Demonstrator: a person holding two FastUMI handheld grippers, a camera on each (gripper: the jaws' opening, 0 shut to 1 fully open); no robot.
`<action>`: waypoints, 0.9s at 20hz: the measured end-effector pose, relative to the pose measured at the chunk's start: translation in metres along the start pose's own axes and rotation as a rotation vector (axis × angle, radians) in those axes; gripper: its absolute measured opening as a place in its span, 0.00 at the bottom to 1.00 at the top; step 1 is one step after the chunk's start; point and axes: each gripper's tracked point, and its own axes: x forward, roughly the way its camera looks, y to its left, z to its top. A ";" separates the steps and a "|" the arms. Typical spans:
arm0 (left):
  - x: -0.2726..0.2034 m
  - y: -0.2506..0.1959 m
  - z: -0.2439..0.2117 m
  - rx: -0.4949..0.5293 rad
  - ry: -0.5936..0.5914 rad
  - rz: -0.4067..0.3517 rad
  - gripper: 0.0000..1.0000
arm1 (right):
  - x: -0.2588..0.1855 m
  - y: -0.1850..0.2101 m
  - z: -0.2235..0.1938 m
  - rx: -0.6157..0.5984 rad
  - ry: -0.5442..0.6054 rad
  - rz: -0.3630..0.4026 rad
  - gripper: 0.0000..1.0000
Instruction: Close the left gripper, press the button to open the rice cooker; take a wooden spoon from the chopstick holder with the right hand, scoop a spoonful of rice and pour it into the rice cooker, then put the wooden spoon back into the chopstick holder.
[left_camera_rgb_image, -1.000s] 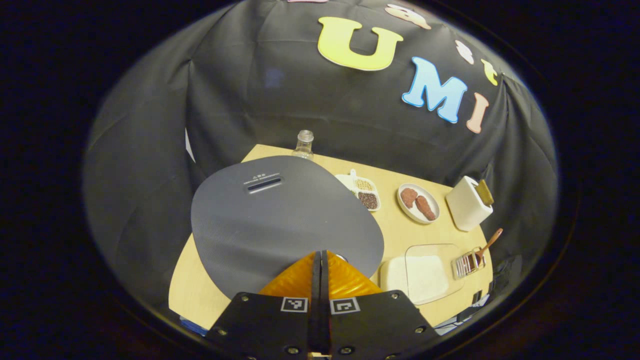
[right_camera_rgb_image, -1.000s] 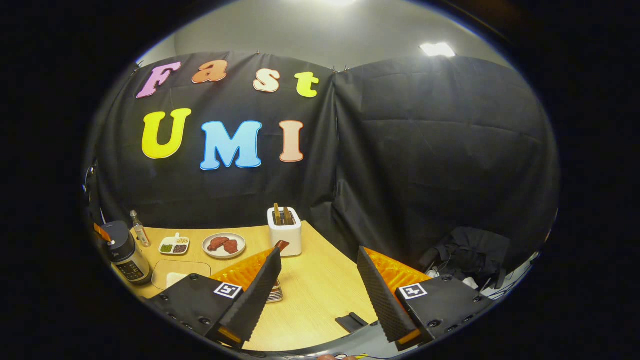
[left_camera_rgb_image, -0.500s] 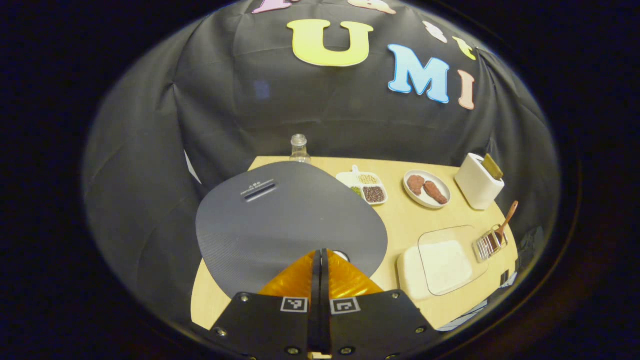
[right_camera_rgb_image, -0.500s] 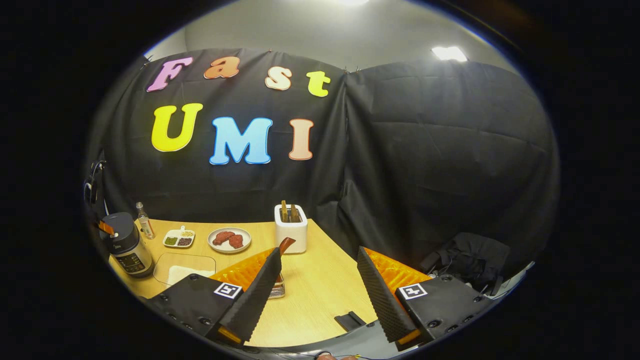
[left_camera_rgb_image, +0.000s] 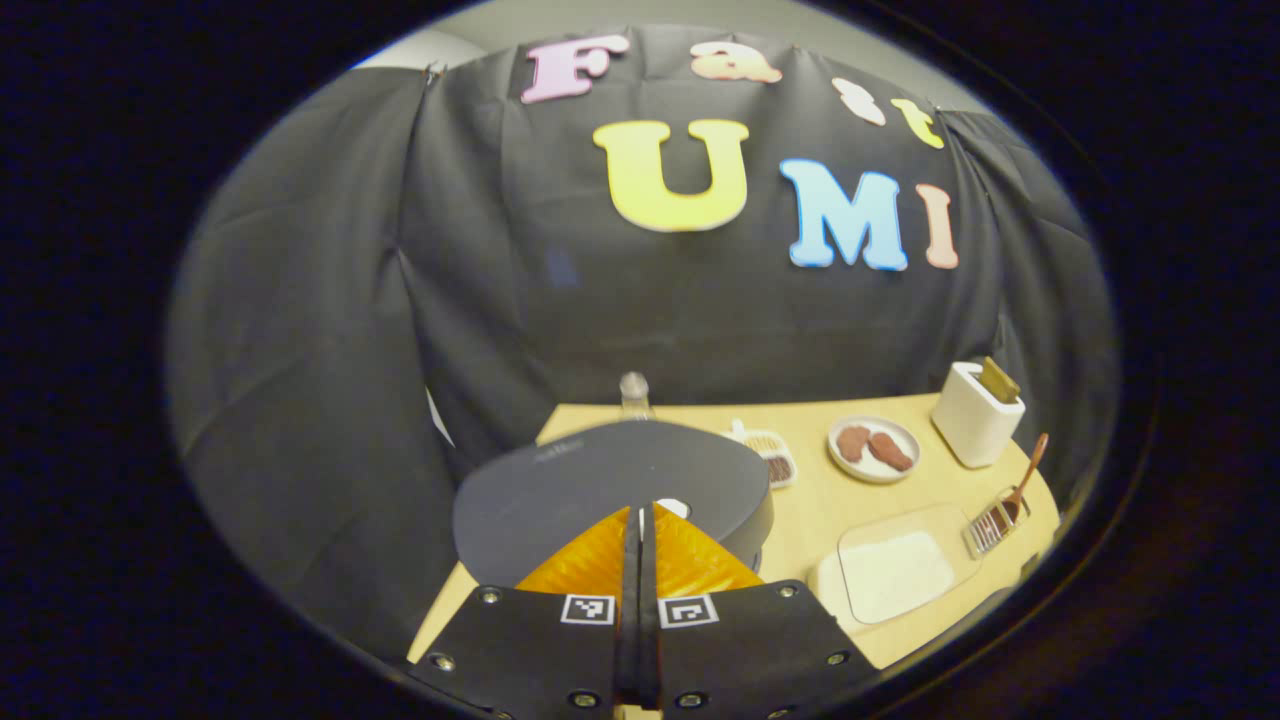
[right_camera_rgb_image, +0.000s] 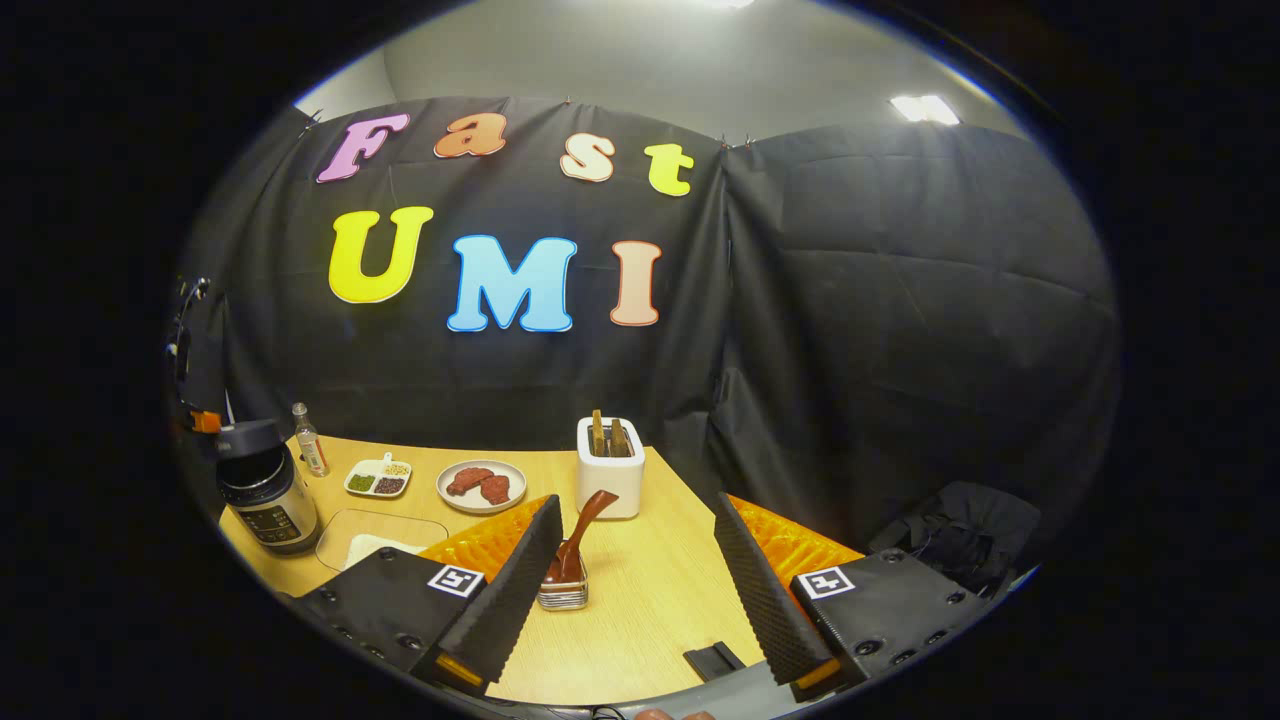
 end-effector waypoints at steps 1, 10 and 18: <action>-0.012 0.002 0.027 -0.002 -0.063 0.016 0.02 | 0.007 0.004 0.002 0.006 -0.001 0.015 0.98; -0.114 -0.021 0.082 -0.157 -0.243 0.012 0.59 | 0.073 0.040 0.001 0.034 0.036 0.161 0.98; -0.134 -0.012 0.016 -0.133 -0.101 0.141 0.96 | 0.129 0.072 -0.040 0.087 0.195 0.246 0.98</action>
